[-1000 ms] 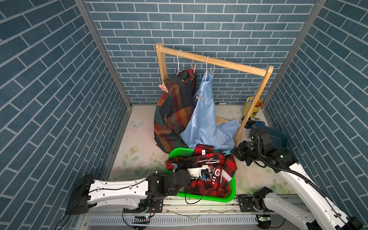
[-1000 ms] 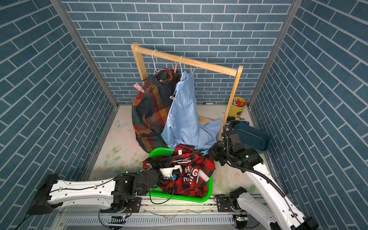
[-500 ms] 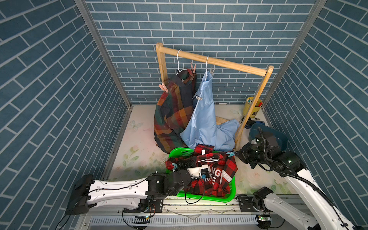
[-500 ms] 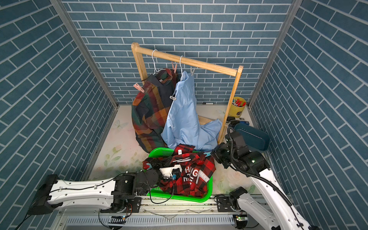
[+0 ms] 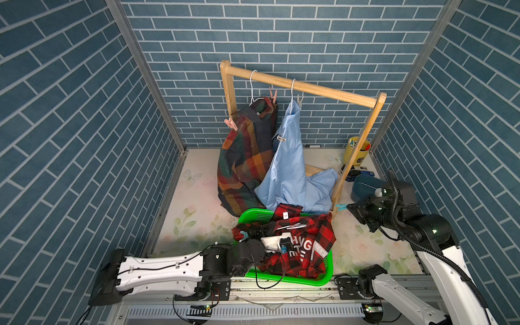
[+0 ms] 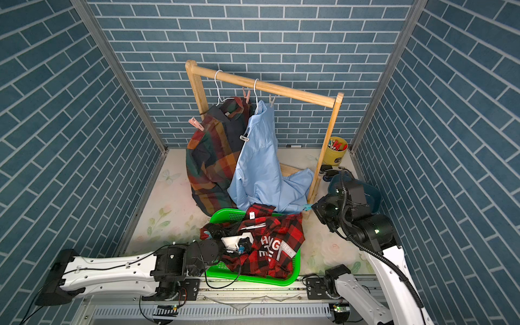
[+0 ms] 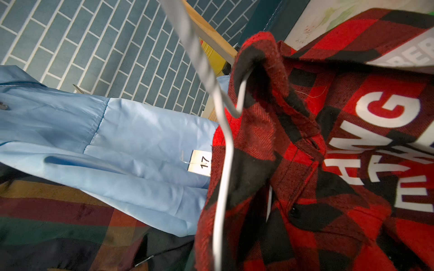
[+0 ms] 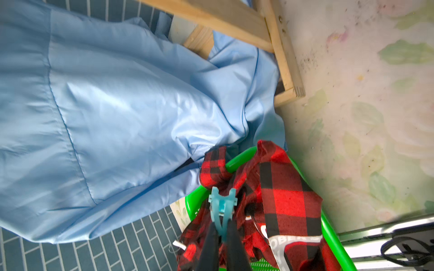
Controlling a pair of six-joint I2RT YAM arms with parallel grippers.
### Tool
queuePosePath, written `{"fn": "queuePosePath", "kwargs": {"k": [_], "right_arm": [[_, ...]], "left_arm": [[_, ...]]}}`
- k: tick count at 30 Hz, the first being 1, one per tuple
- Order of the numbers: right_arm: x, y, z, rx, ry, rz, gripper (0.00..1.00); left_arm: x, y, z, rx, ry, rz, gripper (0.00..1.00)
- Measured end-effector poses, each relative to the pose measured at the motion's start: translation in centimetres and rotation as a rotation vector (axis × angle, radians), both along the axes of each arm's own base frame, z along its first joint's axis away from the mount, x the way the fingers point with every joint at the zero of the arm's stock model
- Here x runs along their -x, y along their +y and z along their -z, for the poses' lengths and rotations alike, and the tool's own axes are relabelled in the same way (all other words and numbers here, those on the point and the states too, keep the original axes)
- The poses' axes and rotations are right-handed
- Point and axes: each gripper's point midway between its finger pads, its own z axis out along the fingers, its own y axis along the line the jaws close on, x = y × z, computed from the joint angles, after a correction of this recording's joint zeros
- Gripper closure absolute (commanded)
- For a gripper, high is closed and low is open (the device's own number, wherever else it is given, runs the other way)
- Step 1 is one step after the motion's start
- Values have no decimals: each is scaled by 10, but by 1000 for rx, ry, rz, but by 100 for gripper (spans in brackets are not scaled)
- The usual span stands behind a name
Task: Remove the clothespins securing long-sleeve shirts to the hanger
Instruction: Remove the clamp from the hanger, then place the clamp in the storage box.
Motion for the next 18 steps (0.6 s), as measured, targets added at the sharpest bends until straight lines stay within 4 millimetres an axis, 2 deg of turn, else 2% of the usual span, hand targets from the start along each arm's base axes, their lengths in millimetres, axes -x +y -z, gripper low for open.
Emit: {"fn": "queuePosePath", "kwargs": {"k": [3,7,12,18], "right_arm": [[-14,-16,2,31,7,52,100],[-36,-50,15,63,38,157,100],[-60,-106,51,56,110,322,100],[-97,-157,93,58,178,421,100]], "left_arm": [[4,2,-2,24,23,19,100],[6,2,-2,34,40,34,100],[9,0,2,25,57,52,100],[11,-2,5,24,71,64,100]]}}
